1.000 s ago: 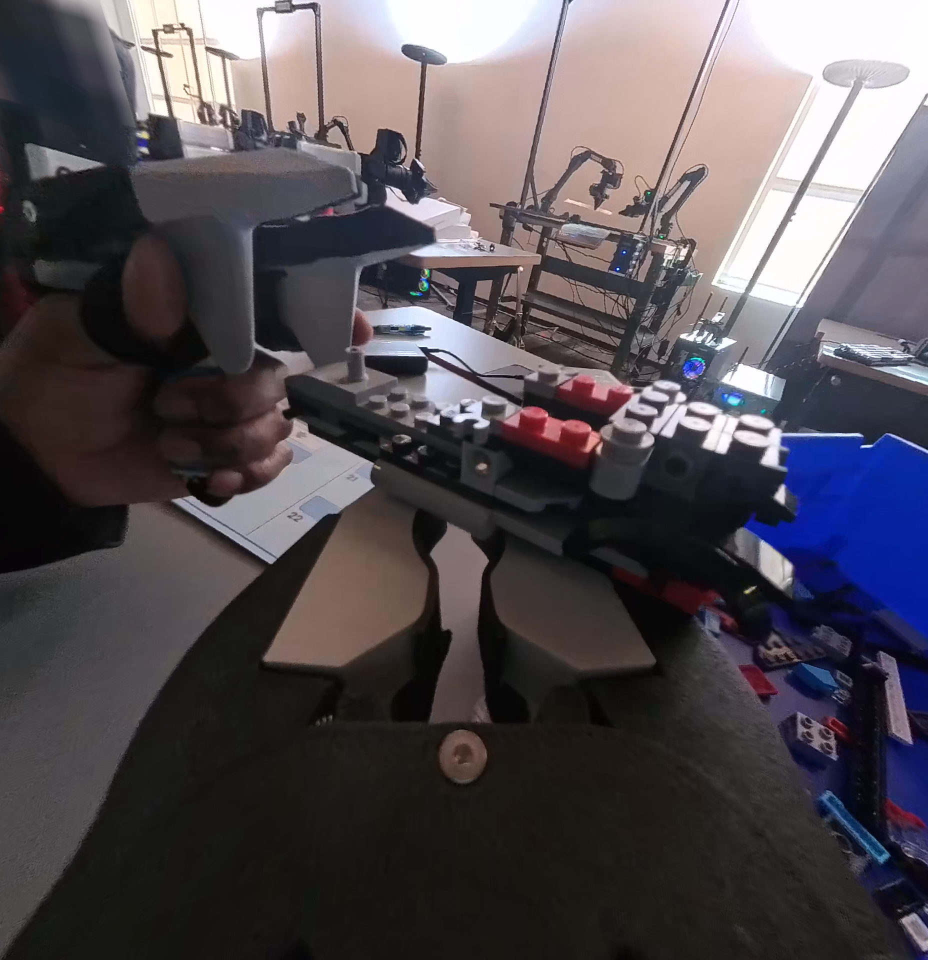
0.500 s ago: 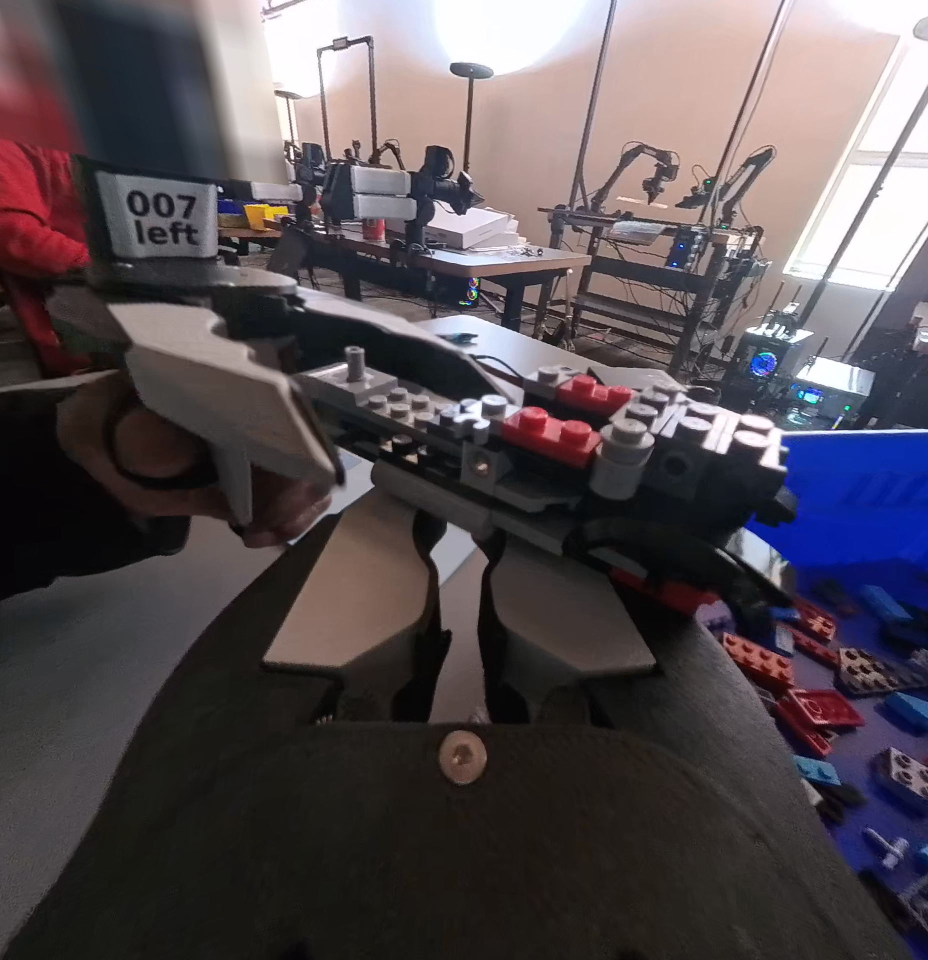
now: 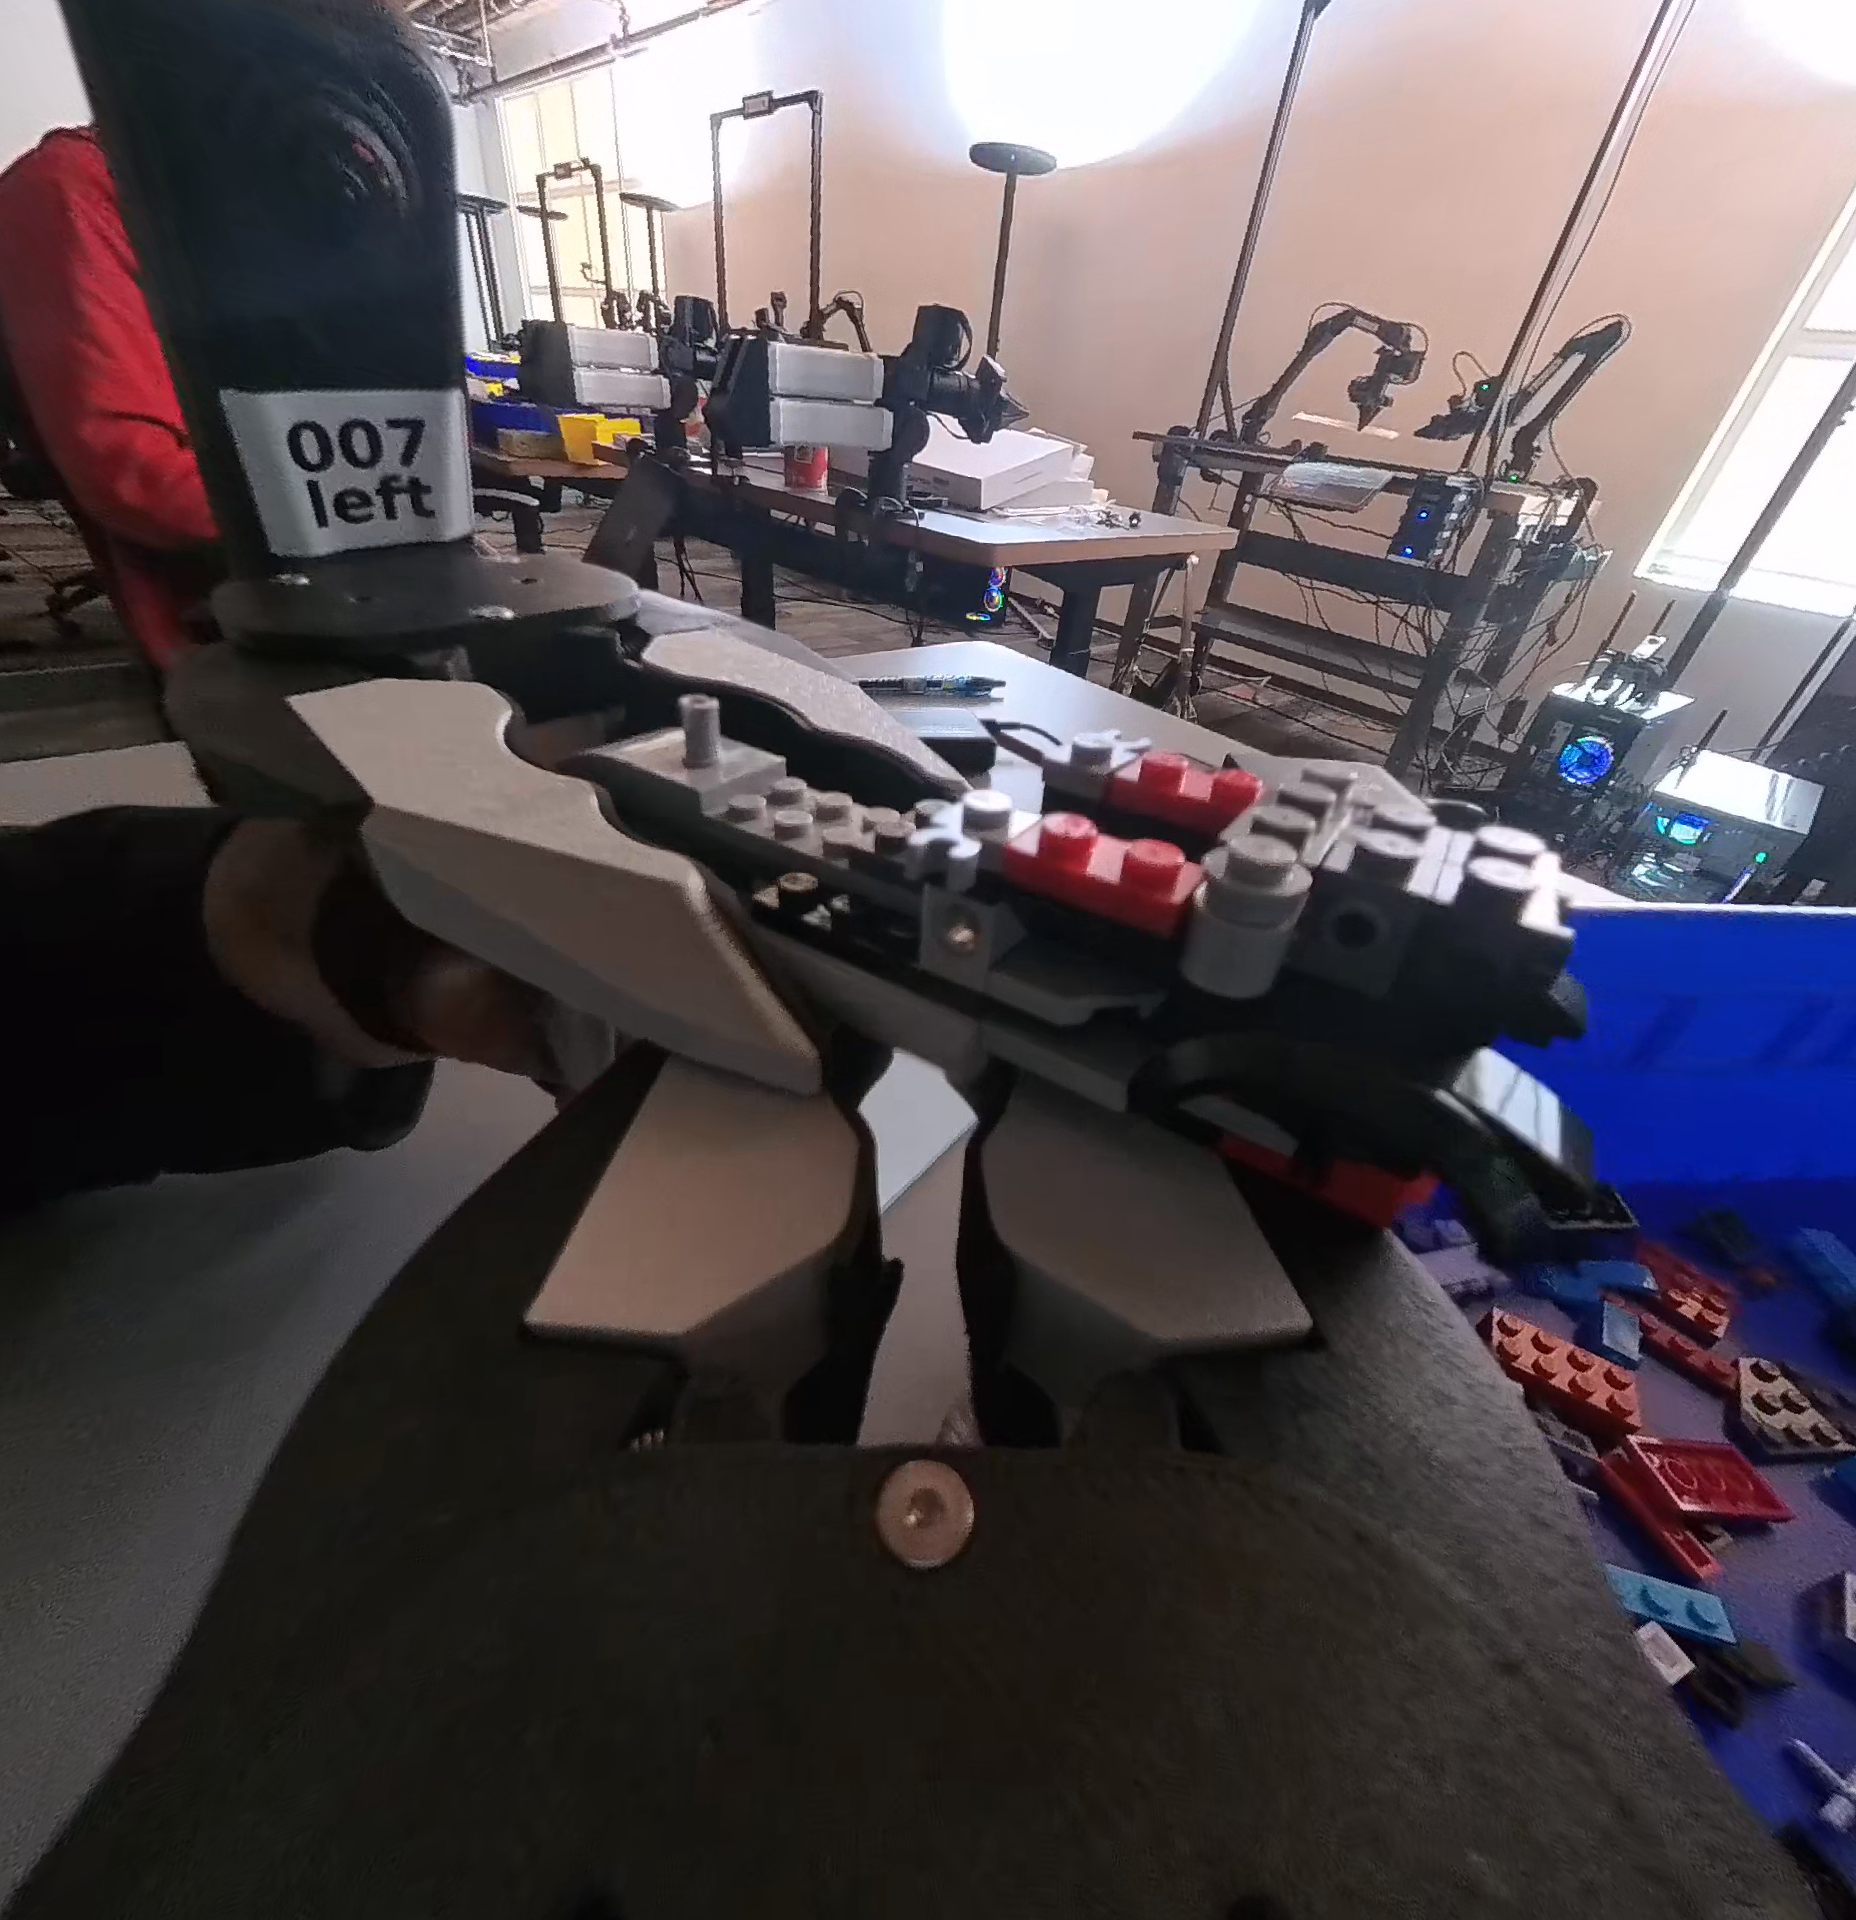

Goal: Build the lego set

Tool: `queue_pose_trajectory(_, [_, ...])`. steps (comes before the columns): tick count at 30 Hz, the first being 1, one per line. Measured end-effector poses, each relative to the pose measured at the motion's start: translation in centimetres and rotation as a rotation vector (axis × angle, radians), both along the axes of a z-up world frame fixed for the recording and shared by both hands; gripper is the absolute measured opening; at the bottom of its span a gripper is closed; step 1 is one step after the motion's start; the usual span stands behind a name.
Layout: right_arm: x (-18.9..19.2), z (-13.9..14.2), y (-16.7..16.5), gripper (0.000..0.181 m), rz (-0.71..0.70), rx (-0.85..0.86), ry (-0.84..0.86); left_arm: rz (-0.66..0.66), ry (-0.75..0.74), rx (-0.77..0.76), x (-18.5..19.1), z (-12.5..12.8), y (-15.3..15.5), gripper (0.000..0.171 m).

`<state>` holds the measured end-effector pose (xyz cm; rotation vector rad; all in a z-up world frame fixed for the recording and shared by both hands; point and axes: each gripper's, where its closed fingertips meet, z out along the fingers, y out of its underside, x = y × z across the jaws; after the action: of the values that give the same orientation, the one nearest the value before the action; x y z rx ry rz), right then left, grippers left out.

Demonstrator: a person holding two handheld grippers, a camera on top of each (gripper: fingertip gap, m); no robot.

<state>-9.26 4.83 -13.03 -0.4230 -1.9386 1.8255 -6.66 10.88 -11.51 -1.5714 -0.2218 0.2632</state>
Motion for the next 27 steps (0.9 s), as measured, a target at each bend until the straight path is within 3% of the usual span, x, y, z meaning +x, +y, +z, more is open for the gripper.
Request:
queue_pose_trajectory(1, [0.0,0.1,0.1,0.004,-0.001,-0.001,0.004,-0.002,-0.010,0.015,0.0,0.1,-0.1,0.043])
queue_pose_trajectory(10, [-0.8,0.9,1.6,0.015,-0.056,0.036,0.080,0.023,-0.134,0.198,-1.9,2.2,-3.4,0.043])
queue_pose_trajectory(16, [-1.4,2.6,3.2,0.022,-0.114,-0.003,0.101,0.174,0.014,0.125,-2.9,3.0,-5.2,0.043])
queue_pose_trajectory(22, [-2.3,4.1,5.1,0.030,-0.091,-0.229,-0.110,0.289,0.194,0.055,-2.9,3.5,-5.1,0.043])
queue_pose_trajectory(27, [-2.2,4.1,4.5,0.047,0.094,-0.473,-0.481,0.353,0.238,0.044,-3.2,3.2,-4.7,0.043])
